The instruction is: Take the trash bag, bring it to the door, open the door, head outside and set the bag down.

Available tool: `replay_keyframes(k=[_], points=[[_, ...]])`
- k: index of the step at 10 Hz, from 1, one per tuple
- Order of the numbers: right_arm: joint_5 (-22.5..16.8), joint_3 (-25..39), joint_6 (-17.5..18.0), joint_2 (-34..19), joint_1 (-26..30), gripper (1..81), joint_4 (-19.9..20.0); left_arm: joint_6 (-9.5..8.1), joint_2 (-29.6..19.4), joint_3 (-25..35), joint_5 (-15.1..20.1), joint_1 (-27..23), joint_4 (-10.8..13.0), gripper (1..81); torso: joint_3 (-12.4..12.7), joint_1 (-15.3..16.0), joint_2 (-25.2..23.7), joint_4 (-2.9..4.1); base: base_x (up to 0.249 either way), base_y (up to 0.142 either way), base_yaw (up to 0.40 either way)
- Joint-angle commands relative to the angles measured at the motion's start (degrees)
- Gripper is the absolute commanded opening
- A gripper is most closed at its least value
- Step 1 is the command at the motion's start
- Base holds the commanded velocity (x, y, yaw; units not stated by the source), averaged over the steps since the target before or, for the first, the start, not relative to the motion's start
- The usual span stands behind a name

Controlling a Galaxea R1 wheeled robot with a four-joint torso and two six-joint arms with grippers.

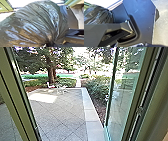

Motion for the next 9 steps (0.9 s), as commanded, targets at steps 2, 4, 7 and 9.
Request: replay_keyframes(k=[2, 4, 7, 9], points=[[-2.58, 0.44, -0.35, 0.72, 1.39, 81.1, -0.64, 0.32, 0.09, -0.04, 3.02, -2.17, 0.64, 1.0, 0.0, 0.0, 0.0, 0.0, 0.0, -0.1, 0.0], [-2.58, 0.36, -0.35, 0.72, 1.39, 81.1, -0.64, 0.32, 0.1, -0.04, 3.02, -2.17, 0.64, 1.0, 0.0, 0.0, 0.0, 0.0, 0.0, -0.088, 0.0], [-2.58, 0.53, -0.35, 0.72, 1.48, 81.1, -0.64, 0.32, 0.01, -0.04, 3.02, -2.17, 0.64, 1.0, 0.0, 0.0, 0.0, 0.0, 0.0, 0.0, 0.0], [-2.58, 0.44, -0.35, 0.72, 1.39, 81.1, -0.64, 0.32, 0.01, -0.04, 3.02, -2.17, 0.64, 1.0, 0.0, 0.0, 0.0, 0.0, 0.0, 0.0, 0.0]])
